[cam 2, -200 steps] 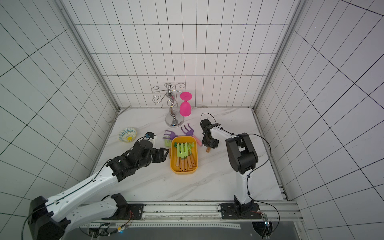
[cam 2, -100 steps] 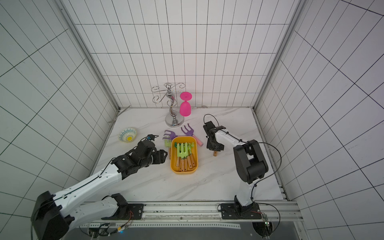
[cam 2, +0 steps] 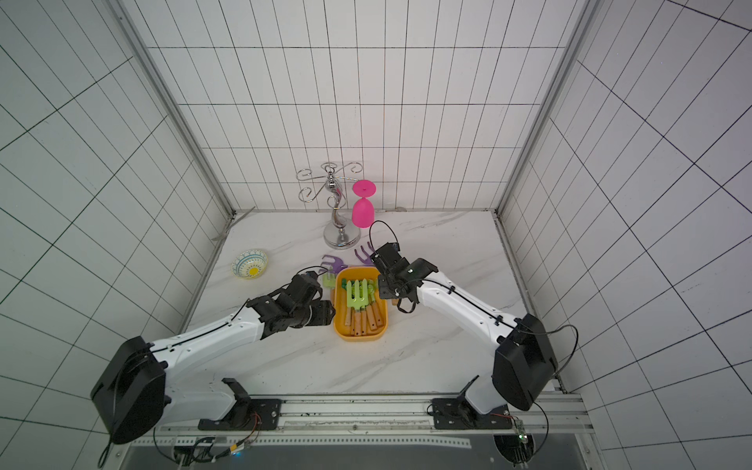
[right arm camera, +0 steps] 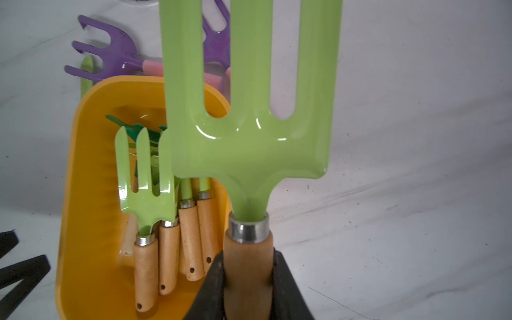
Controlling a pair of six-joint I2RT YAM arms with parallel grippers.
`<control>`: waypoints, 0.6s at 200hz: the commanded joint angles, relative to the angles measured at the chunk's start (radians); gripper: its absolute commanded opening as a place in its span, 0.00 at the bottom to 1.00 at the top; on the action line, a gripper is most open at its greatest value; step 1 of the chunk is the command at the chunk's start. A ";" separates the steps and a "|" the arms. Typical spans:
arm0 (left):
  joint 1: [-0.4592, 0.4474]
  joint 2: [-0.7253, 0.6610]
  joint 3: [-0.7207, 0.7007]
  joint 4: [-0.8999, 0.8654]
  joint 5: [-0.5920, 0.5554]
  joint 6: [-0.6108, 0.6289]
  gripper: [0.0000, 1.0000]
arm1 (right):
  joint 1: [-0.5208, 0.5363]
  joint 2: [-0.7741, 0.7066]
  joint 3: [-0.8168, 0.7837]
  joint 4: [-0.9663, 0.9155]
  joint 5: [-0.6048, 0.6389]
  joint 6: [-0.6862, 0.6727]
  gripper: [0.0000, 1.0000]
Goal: Put the rake into the storage box
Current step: Place the rake in the storage box.
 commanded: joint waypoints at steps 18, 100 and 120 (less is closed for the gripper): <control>0.003 0.022 0.009 0.039 0.012 -0.009 0.65 | 0.035 0.030 -0.049 0.158 -0.079 0.043 0.09; 0.002 0.040 -0.003 0.044 0.022 -0.027 0.64 | 0.052 0.084 -0.185 0.355 -0.198 0.131 0.09; 0.002 0.049 0.000 0.042 0.025 -0.027 0.64 | 0.054 0.094 -0.219 0.386 -0.198 0.152 0.09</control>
